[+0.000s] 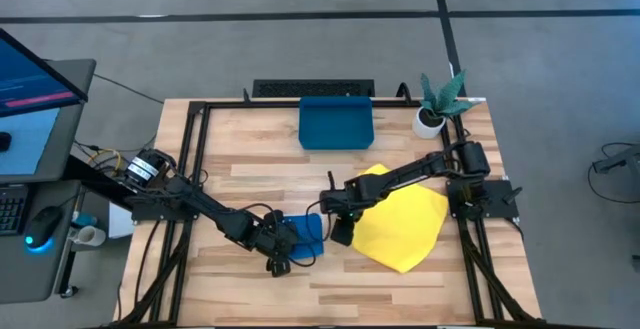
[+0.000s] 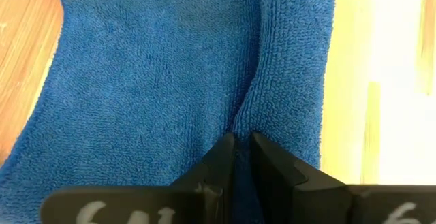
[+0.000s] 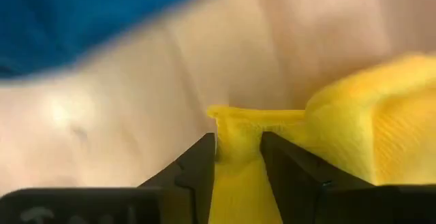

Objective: Roll microfiber towels into tight, uniform cylinder then place into a basket
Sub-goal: Roll the blue microfiber cloth

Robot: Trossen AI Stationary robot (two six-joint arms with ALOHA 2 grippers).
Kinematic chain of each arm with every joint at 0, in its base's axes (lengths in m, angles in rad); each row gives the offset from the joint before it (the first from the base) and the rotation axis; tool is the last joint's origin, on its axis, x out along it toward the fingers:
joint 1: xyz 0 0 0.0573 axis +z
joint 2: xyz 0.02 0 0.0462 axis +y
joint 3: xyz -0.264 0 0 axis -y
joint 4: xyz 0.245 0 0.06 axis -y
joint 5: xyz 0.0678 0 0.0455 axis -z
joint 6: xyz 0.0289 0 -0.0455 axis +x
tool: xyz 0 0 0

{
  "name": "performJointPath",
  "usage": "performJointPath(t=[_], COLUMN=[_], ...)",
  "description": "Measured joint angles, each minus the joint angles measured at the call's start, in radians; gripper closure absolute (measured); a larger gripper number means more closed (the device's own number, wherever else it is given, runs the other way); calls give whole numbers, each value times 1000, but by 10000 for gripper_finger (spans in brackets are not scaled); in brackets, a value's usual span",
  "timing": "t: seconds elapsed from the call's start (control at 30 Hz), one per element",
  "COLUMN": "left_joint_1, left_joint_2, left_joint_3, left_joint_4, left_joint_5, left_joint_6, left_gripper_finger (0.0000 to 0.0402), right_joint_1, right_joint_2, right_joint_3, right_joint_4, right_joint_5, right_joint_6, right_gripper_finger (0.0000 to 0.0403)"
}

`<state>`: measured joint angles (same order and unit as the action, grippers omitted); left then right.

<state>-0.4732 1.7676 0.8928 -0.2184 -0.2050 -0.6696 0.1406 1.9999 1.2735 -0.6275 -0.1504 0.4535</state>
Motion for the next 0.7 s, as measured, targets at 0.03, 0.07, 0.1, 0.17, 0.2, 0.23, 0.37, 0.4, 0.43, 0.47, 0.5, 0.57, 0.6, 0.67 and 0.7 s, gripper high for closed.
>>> performJointPath(t=[0.03,0.07,0.1,0.17,0.2,0.23,0.37,0.4,0.43,0.47,0.5,0.57,0.6,0.67,0.7], left_joint_1=[0,0,0,0,0,0,0,0,0,0,0,0,0,0,0], left_joint_2=[0,0,0,0,0,0,0,0,0,0,1,1,1,1,1], left_joint_3=[0,0,0,0,0,0,0,0,0,0,0,0,0,0,-1], left_joint_4=[0,0,0,0,0,0,0,0,0,0,0,0,0,1,1], left_joint_5=[0,0,0,0,0,0,-2,-2,-2,-2,-2,-2,-3,-3,-3], left_joint_6=[-4,-7,-8,-8,-10,-14,-28,-30,-30,-31,-31,-31,-31,-31,-31], left_gripper_finger=[361,361,361,361,361,361,361,361,361,361,361,361,361,361,361], right_joint_1=[-1,-1,-2,-5,-7,-8,-4,2,11,22,32,55,67,94,109], right_joint_2=[-1,-1,-1,-1,0,0,-17,-25,-38,-51,-72,-130,-155,-187,-199], right_joint_3=[1,1,-1,0,1,2,-4,-6,-10,-14,-15,-10,-8,-8,-9], right_joint_4=[-36,-84,-132,-208,-230,-252,-292,-280,-264,-250,-227,-185,-178,-176,-172], right_joint_5=[21,49,80,141,163,184,205,214,223,235,244,267,280,305,321], right_joint_6=[-1,-1,-1,11,25,43,56,43,34,28,22,18,17,17,17], right_gripper_finger=[250,250,250,250,250,250,250,250,250,250,250,250,250,250,250])
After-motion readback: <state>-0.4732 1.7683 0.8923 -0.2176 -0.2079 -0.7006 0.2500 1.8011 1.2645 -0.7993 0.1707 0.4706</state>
